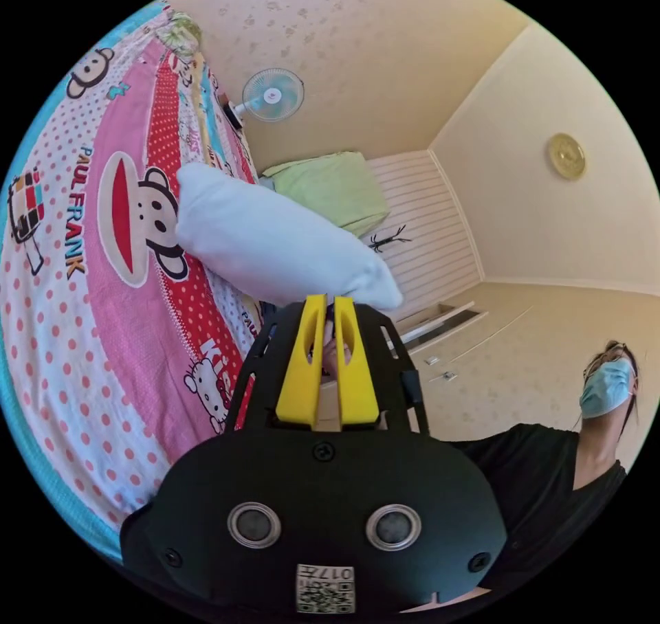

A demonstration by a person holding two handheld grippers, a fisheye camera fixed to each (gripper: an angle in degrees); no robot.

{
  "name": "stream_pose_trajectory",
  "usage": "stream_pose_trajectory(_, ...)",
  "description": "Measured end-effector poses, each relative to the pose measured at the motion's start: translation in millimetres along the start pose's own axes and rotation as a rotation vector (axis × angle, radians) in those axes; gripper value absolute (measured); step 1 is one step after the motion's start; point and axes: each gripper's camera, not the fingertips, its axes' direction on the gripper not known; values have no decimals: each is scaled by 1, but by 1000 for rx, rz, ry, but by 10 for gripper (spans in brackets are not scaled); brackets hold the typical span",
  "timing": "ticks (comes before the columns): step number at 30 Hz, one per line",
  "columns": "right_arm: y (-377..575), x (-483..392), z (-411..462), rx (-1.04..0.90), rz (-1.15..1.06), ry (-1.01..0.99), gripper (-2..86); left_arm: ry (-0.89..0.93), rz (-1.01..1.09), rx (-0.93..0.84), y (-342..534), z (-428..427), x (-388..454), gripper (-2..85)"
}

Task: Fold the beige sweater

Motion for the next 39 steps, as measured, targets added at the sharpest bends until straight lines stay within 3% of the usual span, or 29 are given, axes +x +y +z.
stream_pose_trajectory(6,-72,-105,25,-105,-294,-24,38,-52,24,-92,-5,10,9,20)
stream_pose_trajectory(12,-85,-174,8,-199,-511,177,57,-21,-17,-56,-5,7,4,34)
stream_pose_trajectory(15,-65,-131,-57,-62,-357,378,80,-27,-21,-63,-4,12,5,35)
stream_pose_trajectory(20,58,19,-211,244,156,834,80,-59,-28,-110,-1,28,7,35)
stream_pose_trajectory(23,147,73,-234,242,176,830,47,-103,-46,-159,1,43,7,38)
stream_pose_trajectory(27,205,118,-211,181,206,974,18,-229,-47,-275,3,76,9,44)
stream_pose_trajectory(33,178,147,-39,-283,-73,1390,8,-509,-25,-567,14,148,9,68)
stream_pose_trajectory(35,172,188,34,-516,-88,1768,6,-571,-22,-644,19,169,6,72)
stream_pose_trajectory(36,174,202,51,-592,-105,1854,6,-611,-23,-675,22,179,4,70)
stream_pose_trajectory(39,217,274,121,-964,-338,2278,5,-709,-40,-684,27,195,1,45)
